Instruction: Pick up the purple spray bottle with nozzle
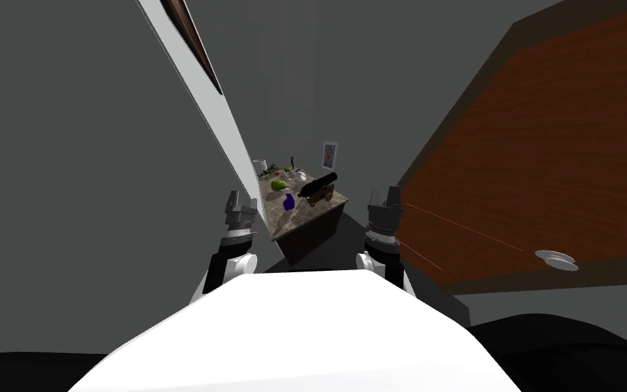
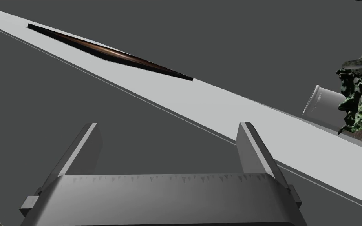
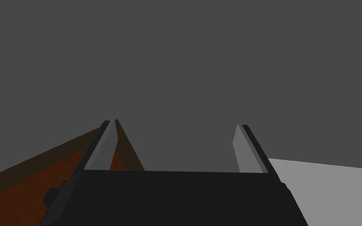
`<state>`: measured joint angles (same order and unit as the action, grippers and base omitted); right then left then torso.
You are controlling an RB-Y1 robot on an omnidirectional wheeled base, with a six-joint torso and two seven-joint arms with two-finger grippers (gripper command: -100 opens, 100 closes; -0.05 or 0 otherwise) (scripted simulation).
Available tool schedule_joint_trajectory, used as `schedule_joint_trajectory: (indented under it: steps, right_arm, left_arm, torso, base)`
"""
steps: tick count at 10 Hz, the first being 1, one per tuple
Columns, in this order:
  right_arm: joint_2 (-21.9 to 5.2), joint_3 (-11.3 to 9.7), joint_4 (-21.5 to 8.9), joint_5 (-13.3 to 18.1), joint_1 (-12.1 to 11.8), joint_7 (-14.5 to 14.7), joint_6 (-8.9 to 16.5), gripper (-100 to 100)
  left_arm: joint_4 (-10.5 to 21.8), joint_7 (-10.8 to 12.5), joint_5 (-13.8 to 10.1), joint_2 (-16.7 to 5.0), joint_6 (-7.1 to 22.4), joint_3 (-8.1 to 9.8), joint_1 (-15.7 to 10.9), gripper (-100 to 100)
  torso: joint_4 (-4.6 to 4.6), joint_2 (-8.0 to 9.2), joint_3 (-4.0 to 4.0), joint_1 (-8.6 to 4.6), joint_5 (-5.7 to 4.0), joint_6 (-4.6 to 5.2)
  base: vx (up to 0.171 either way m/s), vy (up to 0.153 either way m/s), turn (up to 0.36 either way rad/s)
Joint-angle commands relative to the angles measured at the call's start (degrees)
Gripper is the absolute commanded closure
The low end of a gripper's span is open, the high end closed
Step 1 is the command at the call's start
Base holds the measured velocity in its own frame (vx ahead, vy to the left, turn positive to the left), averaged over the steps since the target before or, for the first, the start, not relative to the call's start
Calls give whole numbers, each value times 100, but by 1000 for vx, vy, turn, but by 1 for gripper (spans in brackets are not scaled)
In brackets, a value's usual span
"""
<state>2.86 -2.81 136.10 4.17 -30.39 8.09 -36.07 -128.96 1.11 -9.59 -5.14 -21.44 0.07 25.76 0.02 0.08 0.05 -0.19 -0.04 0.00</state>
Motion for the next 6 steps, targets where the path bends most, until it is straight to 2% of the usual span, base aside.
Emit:
schedule_joint_trajectory:
  steps: [1, 2, 3, 4, 5, 6]
  right_arm:
    - [0, 0, 0, 0, 0, 0, 0, 0]
    - [0, 0, 0, 0, 0, 0, 0, 0]
    - [0, 0, 0, 0, 0, 0, 0, 0]
    - [0, 0, 0, 0, 0, 0, 0, 0]
    - [0, 0, 0, 0, 0, 0, 0, 0]
    - [0, 1, 0, 0, 0, 0, 0, 0]
  left_arm:
    - [162, 117, -175, -199, 286, 140, -79, -100]
    - [278, 181, -291, -322, 480, 231, -154, -100]
    - [278, 181, -291, -322, 519, 231, -154, -100]
    - [407, 249, -416, -451, 745, 327, -236, -100]
    - [407, 249, -416, -451, 757, 327, -236, -100]
    - [549, 320, -551, -585, 973, 430, -325, -100]
  torso:
    - [0, 0, 0, 0, 0, 0]
    - [0, -2, -1, 1, 0, 1]
    - [-1, -3, -2, 4, 1, 0]
    - [-1, -3, -2, 9, 2, -1]
    - [-1, -5, -3, 12, 3, 0]
    - [-1, -6, -4, 14, 3, -1]
  base:
    - [-19, -52, -85]
    - [-14, -45, -90]
    - [-10, -26, -28]
    - [-7, -22, -58]
    - [-3, -15, -37]
    - [2, -21, -63]
